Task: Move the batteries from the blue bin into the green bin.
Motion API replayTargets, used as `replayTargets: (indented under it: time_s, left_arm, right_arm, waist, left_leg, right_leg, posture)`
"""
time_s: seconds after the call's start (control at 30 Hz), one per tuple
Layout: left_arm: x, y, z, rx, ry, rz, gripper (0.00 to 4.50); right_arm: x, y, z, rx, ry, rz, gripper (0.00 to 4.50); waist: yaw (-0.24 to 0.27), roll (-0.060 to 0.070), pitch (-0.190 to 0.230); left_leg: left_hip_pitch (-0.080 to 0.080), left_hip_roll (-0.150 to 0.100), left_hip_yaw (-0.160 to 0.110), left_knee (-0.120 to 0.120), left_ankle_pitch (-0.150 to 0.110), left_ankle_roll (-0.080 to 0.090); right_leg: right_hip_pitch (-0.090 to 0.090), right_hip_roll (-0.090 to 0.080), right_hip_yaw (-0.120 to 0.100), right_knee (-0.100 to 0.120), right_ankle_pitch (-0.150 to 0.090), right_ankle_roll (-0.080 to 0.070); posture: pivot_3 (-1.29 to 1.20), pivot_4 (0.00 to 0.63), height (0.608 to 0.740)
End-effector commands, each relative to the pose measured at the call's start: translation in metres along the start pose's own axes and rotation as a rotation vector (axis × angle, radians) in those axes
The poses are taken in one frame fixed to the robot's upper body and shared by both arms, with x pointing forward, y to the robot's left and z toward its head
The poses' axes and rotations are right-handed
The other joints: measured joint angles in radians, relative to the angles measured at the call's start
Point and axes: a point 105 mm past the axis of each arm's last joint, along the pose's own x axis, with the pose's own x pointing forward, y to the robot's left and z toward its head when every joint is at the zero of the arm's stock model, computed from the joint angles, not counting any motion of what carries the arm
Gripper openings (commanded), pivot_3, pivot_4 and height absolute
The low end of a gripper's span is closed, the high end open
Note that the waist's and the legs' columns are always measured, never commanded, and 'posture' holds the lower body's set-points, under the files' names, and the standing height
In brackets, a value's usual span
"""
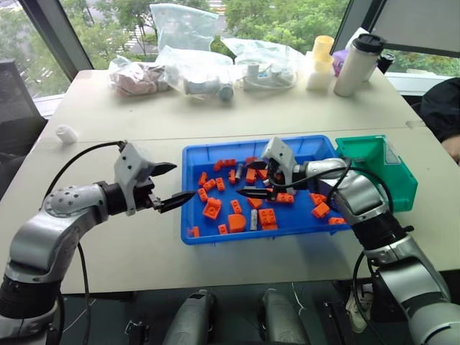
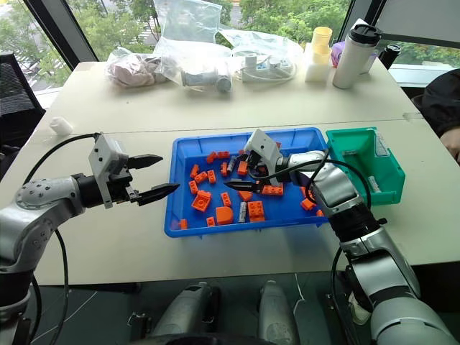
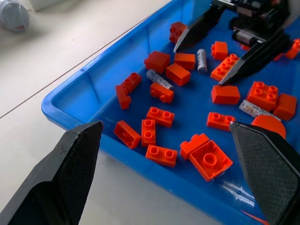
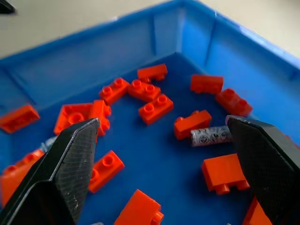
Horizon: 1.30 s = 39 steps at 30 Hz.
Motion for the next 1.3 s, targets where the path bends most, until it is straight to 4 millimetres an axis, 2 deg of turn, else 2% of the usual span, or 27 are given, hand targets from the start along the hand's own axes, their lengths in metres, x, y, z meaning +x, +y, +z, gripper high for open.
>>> replayTargets:
  time_s: [0.03,0.6,0.87,0.97,1.13,1.23,1.3]
  left_arm:
    - [-0.004,-0.006,0.012,0.047,-0.011,-0.002,4.5]
    - [-0.005,-0.009,0.008,0.048,-0.004,0.036,4.5]
    - [-0.003,-0.01,0.007,0.045,-0.015,0.047,4.5]
    - [-0.002,-0.011,0.005,0.045,-0.013,0.052,4.5]
    - [0.002,-0.01,0.005,0.048,-0.023,0.057,4.5]
    - [0.004,-0.009,0.005,0.05,-0.03,0.059,4.5]
    - [0.005,-0.009,0.005,0.052,-0.031,0.06,4.5]
  right_arm:
    - [0.011,-0.008,0.021,-0.067,-0.016,0.038,4.46]
    - [0.039,-0.033,0.01,-0.144,0.168,-0.02,4.46]
    - [0.041,-0.036,0.003,-0.176,0.237,-0.019,4.46]
    - [0.039,-0.038,0.01,-0.171,0.211,-0.034,4.46]
    - [0.036,-0.038,0.006,-0.297,0.268,-0.026,4.46]
    - [0.037,-0.036,0.003,-0.312,0.282,-0.011,4.46]
    - [0.038,-0.036,0.002,-0.32,0.285,-0.002,3.95]
  waist:
    - [-0.004,0.0,0.0]
    - [-0.009,0.0,0.0]
    - [-0.008,0.0,0.0]
    - [-0.008,0.0,0.0]
    - [-0.007,0.0,0.0]
    - [-0.008,0.0,0.0]
    - [-0.008,0.0,0.0]
  left_leg:
    - [0.0,0.0,0.0,0.0,0.0,0.0]
    - [0.0,0.0,0.0,-0.001,0.001,-0.002]
    - [0.0,0.0,0.0,-0.001,0.001,-0.002]
    - [0.0,0.0,0.0,-0.001,0.001,-0.002]
    - [0.0,0.0,0.0,-0.001,0.001,-0.002]
    - [0.0,0.0,0.0,-0.001,0.001,-0.003]
    - [0.0,0.0,0.0,-0.001,0.001,-0.003]
  right_leg:
    - [0.0,0.0,0.0,0.0,0.0,0.0]
    - [-0.002,0.0,0.0,0.002,0.0,0.0]
    - [-0.002,0.0,0.0,0.002,0.0,0.0]
    - [-0.002,0.0,0.0,0.002,0.0,0.0]
    - [-0.002,0.0,0.0,0.002,0.0,0.0]
    - [-0.002,0.001,0.0,0.002,0.0,0.0]
    - [-0.002,0.001,0.0,0.002,0.0,0.0]
  posture:
    - [0.0,0.15,0.74]
    - [0.0,0.15,0.74]
    - [0.0,0.15,0.74]
    - [0.0,0.15,0.74]
    - [0.0,0.15,0.74]
    - [0.0,0.15,0.74]
    - [0.0,0.15,0.74]
